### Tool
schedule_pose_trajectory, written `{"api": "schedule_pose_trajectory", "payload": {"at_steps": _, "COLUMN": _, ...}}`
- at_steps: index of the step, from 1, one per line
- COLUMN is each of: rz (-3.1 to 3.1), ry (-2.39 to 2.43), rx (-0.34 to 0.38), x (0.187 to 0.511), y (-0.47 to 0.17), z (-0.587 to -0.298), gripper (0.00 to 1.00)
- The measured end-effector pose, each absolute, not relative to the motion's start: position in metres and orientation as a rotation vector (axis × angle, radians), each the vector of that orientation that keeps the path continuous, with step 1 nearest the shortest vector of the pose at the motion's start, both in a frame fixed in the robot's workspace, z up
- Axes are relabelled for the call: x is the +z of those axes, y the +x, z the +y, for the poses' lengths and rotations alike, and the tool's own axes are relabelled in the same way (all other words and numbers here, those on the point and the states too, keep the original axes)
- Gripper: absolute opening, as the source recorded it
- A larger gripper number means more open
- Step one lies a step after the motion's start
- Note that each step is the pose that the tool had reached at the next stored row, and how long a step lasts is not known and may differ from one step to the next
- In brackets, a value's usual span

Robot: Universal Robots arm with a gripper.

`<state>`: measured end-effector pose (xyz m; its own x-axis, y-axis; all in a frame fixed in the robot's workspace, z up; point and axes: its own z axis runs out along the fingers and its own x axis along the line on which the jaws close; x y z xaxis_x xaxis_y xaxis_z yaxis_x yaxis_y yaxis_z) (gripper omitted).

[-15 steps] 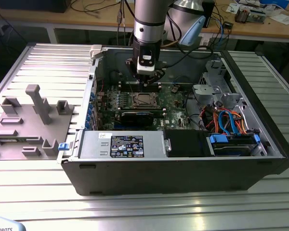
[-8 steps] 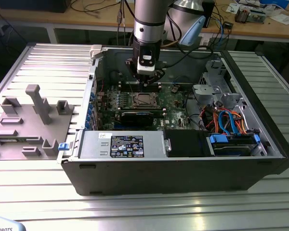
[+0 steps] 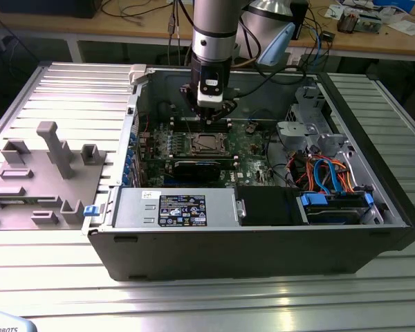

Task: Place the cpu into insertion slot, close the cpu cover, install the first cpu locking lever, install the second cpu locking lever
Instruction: 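Install the first cpu locking lever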

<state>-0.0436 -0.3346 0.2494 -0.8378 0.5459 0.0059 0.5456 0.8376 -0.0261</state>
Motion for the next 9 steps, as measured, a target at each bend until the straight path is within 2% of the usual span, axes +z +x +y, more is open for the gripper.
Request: {"api": "schedule_pose_trajectory", "payload": {"at_steps": 9, "rz": -3.002, "ry": -0.88, "rx": 0.036, "x": 0.2494, "y": -0.0435, "z": -0.3345, "gripper": 0.11}}
